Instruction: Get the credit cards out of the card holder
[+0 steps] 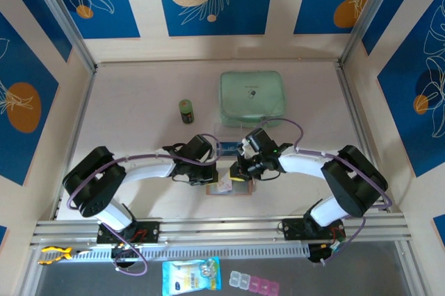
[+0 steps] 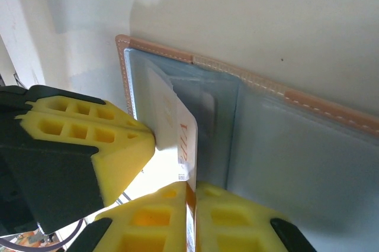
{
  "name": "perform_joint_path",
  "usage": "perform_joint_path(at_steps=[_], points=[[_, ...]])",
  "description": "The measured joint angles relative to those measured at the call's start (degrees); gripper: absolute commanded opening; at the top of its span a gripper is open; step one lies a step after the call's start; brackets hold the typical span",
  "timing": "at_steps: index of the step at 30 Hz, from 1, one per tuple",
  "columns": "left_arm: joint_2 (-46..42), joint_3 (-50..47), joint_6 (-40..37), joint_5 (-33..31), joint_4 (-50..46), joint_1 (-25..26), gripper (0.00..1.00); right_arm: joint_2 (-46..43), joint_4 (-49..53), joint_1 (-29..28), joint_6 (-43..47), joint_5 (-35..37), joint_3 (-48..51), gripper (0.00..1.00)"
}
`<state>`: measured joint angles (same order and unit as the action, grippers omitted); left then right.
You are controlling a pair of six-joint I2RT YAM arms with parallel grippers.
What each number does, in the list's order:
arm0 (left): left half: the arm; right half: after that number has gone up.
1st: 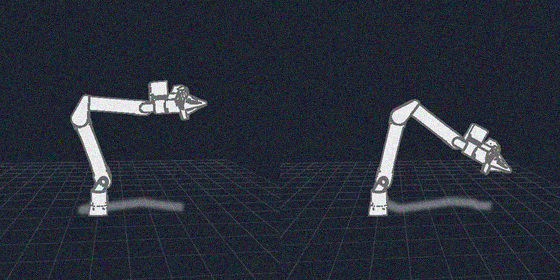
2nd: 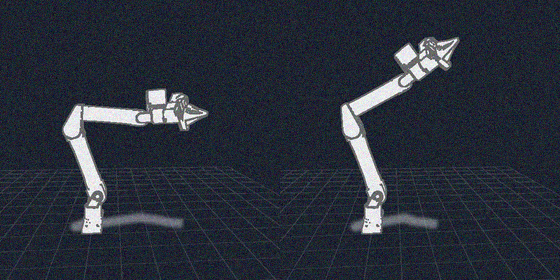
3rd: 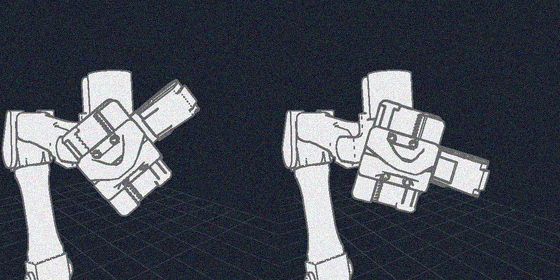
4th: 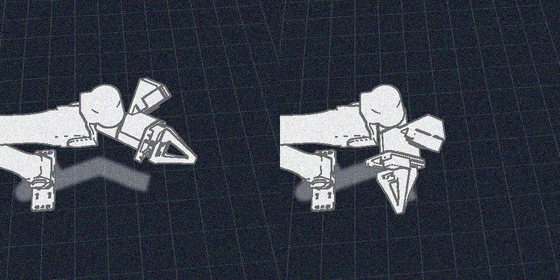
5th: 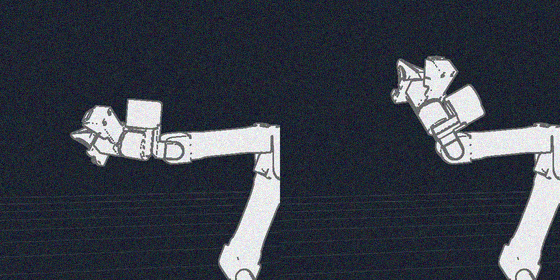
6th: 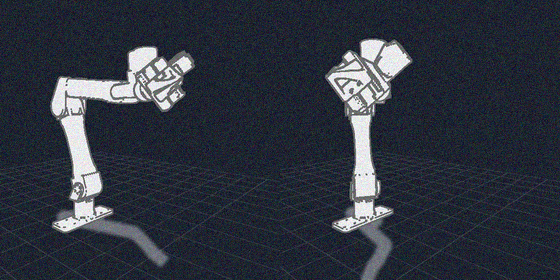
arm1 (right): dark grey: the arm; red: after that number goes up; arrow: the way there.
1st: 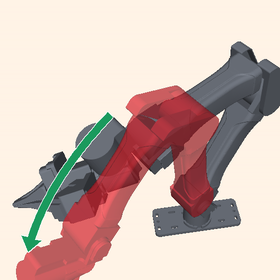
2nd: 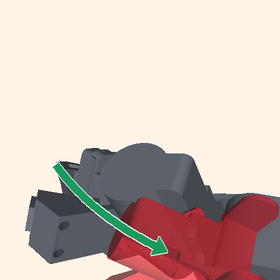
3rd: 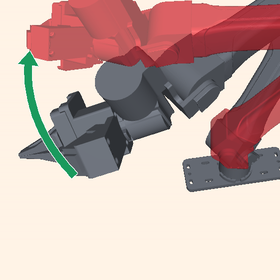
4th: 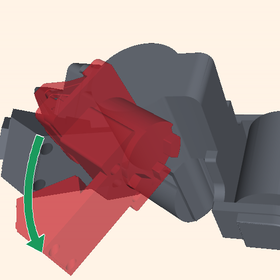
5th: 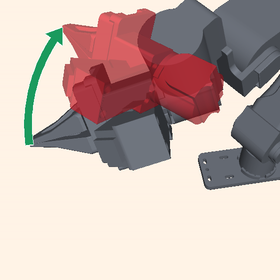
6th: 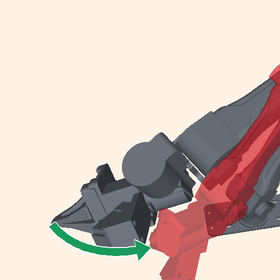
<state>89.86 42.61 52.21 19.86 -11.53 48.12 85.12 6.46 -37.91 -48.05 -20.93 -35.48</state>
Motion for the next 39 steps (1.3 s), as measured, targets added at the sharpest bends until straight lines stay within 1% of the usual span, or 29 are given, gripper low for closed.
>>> perform_joint_path(at_steps=[9,15,21,39], points=[[0.0,0.0,0.5,-0.2,0.1,0.0,0.06,-5.4,7.1,1.8,2.2,2.4,0.0,0.09],[0.0,0.0,0.7,-0.2,0.2,0.0,0.06,-8.2,12.7,2.1,3.3,4.9,0.0,0.09],[0.0,0.0,0.9,-0.2,0.2,0.0,0.06,-8.2,14.4,2.0,3.3,5.6,-0.7,0.09],[0.0,-0.3,1.3,-1.0,1.5,-0.4,0.07,-4.2,13.9,1.4,2.8,8.6,-3.6,0.06]])
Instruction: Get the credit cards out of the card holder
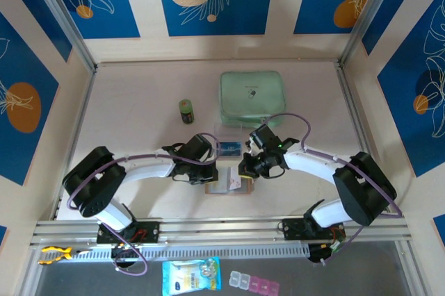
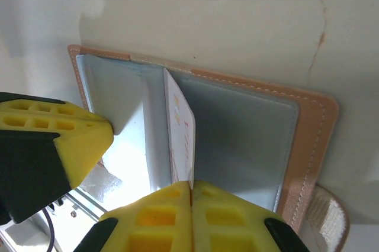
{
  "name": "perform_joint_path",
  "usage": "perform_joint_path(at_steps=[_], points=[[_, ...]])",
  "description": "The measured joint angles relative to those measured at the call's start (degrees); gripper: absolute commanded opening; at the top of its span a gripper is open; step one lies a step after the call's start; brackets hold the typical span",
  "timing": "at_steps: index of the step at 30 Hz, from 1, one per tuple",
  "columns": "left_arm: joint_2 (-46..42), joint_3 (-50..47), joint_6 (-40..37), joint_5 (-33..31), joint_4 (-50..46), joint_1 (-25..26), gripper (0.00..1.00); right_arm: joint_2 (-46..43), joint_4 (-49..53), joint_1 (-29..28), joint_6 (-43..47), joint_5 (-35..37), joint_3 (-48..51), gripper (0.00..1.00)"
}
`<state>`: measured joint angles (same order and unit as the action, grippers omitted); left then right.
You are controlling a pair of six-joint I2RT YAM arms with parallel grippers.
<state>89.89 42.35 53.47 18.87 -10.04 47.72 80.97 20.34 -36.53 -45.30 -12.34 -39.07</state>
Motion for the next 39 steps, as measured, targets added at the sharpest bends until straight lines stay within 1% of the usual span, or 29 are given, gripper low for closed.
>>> perform_joint_path(at_steps=[10,17,22,25,28,34,37,39], points=[[1.1,0.8,-1.1,0.1,1.1,-1.8,0.07,1.8,0.8,0.4,0.4,1.9,-3.5,0.06],[1.9,1.8,-1.6,-0.1,1.0,-2.7,0.07,2.5,3.2,1.3,1.9,3.2,-6.2,0.06],[1.7,1.9,-1.6,-0.1,0.3,-2.7,0.08,2.5,6.3,1.4,4.1,3.4,-8.9,0.04],[1.0,1.9,-1.8,-0.4,-0.3,-2.7,0.08,2.3,9.1,1.4,7.0,3.3,-10.8,0.03],[-0.2,1.8,-1.7,-0.5,-0.5,-2.7,0.09,2.1,12.7,1.4,12.0,3.4,-13.9,0.02],[-3.1,1.7,-1.7,-1.4,-0.5,-2.8,0.12,2.1,19.7,1.4,26.9,4.5,-21.0,0.0],[-4.7,1.2,-1.7,-2.4,-0.5,-3.1,0.12,2.1,21.9,1.4,36.7,5.6,-23.9,0.0],[-5.6,0.7,-1.8,-3.1,-0.8,-3.3,0.13,2.2,23.2,1.3,44.9,6.6,-25.8,0.0]])
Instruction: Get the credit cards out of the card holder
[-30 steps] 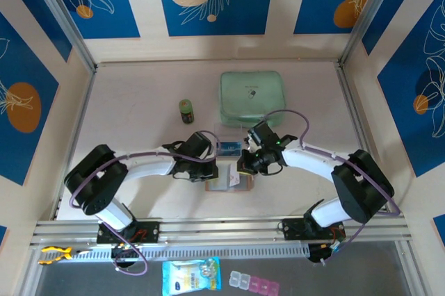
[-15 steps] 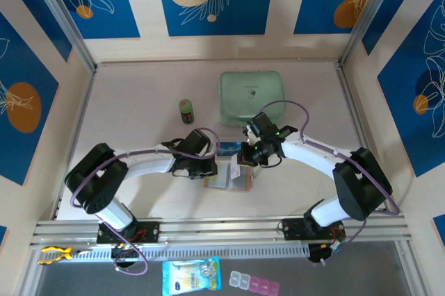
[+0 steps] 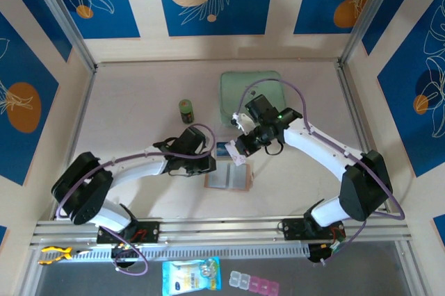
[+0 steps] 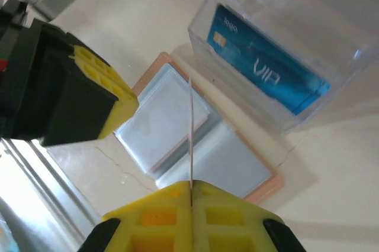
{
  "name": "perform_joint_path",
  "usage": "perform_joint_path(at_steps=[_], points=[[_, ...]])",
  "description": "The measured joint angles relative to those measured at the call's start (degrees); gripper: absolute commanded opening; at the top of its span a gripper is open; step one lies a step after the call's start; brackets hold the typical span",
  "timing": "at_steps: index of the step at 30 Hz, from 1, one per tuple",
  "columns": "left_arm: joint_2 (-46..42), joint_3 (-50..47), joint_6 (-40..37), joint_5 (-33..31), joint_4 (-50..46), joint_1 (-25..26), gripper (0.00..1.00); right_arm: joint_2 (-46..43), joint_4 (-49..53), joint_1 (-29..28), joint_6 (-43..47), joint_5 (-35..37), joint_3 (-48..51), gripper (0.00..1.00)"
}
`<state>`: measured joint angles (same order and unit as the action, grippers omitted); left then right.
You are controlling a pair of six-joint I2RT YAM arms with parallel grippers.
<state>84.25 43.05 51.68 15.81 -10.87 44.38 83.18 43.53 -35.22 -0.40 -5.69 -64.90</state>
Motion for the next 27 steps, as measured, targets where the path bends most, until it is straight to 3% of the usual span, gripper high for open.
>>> perform_joint_path(at_steps=[6,10,27], points=[[-1.9,-2.2,-0.9,-2.0,-1.2,-0.5,0.2,2.1,3.1,-1.7,20.4,6.4,-6.4,0.0],[-1.9,-4.0,-1.0,-1.9,-1.2,-0.6,0.22,6.0,4.7,-0.6,28.7,8.2,-12.3,0.0],[-0.2,-8.9,2.3,2.2,6.0,-0.7,0.23,23.4,13.7,3.9,46.0,6.3,-31.0,0.0]])
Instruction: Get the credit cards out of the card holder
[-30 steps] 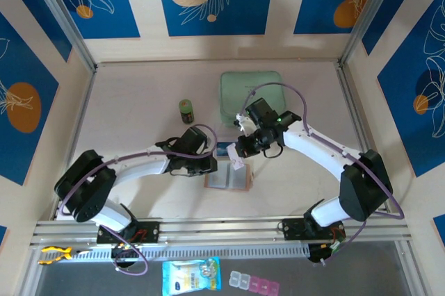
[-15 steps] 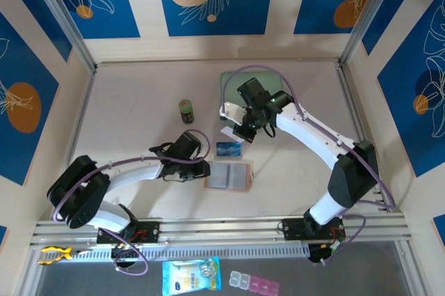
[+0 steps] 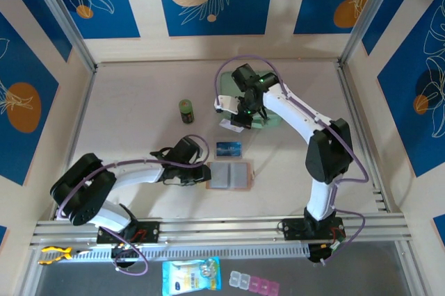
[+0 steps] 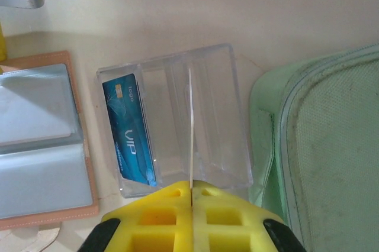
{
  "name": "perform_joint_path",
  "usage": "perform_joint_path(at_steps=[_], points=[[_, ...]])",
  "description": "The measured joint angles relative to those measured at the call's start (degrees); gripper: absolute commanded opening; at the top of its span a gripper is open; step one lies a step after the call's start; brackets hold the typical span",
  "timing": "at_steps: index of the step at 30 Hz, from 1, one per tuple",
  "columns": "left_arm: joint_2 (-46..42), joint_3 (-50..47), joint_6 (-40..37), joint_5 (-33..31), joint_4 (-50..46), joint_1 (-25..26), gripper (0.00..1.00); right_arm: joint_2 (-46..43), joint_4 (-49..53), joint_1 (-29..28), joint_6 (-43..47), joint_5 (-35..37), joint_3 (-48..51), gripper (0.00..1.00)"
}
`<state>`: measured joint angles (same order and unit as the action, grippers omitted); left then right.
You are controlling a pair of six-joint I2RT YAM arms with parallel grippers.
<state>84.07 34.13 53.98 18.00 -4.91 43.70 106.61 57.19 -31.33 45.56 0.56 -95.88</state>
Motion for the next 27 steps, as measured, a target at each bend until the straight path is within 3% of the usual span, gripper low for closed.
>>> perform_joint_path(at_steps=[14,27], points=[[-8.7,0.0,-0.1,-3.0,-5.6,-0.9,0.26,10.4,10.1,0.5,4.6,-5.5,-8.5,0.0],[-15.7,-2.1,-0.5,-5.0,-10.6,-4.0,0.27,16.9,14.6,0.3,6.3,-5.8,-12.2,0.0]])
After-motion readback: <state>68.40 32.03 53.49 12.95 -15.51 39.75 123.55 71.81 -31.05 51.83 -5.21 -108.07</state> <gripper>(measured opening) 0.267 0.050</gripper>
